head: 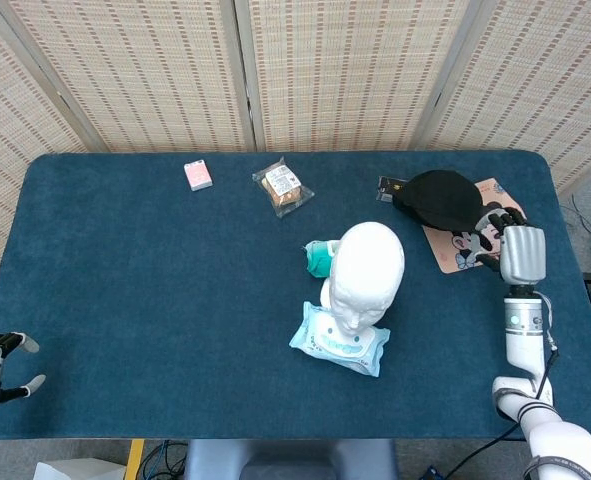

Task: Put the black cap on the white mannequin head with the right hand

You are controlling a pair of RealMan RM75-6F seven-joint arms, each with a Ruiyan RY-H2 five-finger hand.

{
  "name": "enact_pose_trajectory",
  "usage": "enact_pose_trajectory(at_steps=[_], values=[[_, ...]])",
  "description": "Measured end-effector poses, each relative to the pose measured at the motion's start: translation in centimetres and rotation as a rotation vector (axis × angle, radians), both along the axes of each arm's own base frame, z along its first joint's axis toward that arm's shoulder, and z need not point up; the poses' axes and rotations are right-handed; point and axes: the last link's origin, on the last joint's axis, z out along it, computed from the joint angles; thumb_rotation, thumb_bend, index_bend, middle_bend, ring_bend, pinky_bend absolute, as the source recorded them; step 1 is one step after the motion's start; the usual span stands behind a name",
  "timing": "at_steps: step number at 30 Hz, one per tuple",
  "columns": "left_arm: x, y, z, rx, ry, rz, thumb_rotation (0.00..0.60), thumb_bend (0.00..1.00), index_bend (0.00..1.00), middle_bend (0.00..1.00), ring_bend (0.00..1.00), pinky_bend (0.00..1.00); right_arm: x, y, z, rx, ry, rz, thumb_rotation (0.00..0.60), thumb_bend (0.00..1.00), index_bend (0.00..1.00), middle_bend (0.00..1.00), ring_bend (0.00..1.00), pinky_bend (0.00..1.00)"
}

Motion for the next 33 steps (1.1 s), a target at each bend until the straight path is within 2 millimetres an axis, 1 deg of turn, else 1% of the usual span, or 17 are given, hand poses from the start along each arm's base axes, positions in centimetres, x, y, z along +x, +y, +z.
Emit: enact_pose_trajectory(at_steps=[9,17,25,33], values=[[0.1,-0.2,0.1,0.002,-0.003,-0.005,0.600,0.12,0.47,0.45,0.35,0.54,2.1,0.4,2.6,-0.165,-0.010,0.113,0.600,0.47,0.64,0.47,0.30,0.52],[0.1,-0.5,0.4,0.007,-0.006,-0.008,0.600,0.12,0.47,0.45,0.35,0.54,3.6,0.3,4.5,-0.234,-0.007,0.172,0.600,0.47,0.64,0.48,0.30,0.52],[0.1,-0.8,0.6,0.015,-0.012,-0.007,0.600,0.12,0.47,0.45,0.35,0.54,5.2,-0.1,5.6,-0.257,0.013,0.200,0.600,0.47,0.65,0.48,0.30,0.52],[0.0,-1.0,0.9,0.026,-0.017,-0.007,0.600,0.12,0.47,0.45,0.35,0.54,7.9,-1.3,6.1,-0.269,0.034,0.233,0.600,0.47,0.65,0.48,0.30,0.52]])
